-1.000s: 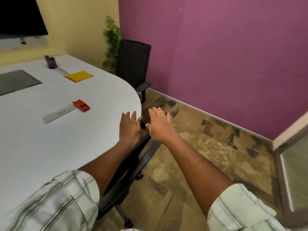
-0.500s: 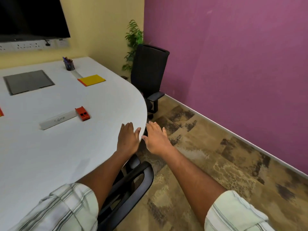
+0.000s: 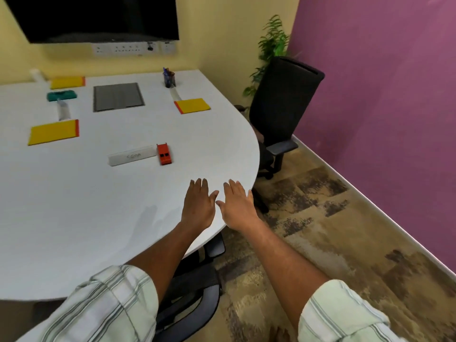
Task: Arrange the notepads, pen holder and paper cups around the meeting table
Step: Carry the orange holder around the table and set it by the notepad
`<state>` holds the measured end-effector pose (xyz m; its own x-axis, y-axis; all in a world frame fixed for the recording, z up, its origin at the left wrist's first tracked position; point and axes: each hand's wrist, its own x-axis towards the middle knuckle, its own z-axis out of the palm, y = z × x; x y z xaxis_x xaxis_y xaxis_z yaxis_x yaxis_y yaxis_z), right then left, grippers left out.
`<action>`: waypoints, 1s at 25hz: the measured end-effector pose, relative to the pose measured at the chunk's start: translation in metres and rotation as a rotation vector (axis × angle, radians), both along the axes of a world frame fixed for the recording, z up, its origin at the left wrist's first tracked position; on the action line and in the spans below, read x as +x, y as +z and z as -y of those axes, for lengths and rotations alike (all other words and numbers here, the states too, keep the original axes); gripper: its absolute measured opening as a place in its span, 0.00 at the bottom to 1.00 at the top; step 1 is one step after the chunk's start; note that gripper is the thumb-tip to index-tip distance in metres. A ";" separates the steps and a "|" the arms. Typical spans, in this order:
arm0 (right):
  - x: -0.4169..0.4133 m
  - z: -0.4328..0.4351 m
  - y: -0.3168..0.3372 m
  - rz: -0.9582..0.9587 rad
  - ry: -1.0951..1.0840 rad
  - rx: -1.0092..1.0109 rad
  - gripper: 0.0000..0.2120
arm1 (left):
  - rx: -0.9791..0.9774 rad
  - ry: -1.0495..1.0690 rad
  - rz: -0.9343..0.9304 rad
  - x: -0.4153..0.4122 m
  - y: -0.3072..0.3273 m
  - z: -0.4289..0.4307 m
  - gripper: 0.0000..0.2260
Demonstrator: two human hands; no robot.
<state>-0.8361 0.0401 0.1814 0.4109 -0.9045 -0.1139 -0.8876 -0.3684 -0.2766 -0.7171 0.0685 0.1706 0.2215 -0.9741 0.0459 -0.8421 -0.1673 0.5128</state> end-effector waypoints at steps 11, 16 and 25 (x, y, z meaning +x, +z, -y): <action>-0.034 0.139 -0.018 0.007 0.319 0.060 0.30 | 0.112 0.475 -0.051 -0.036 -0.030 0.074 0.27; -0.009 0.172 -0.042 0.030 0.403 0.109 0.31 | 0.126 0.583 -0.117 -0.022 -0.042 0.095 0.27; 0.058 0.237 -0.067 0.025 0.414 0.167 0.30 | 0.099 0.707 -0.271 0.041 -0.065 0.153 0.27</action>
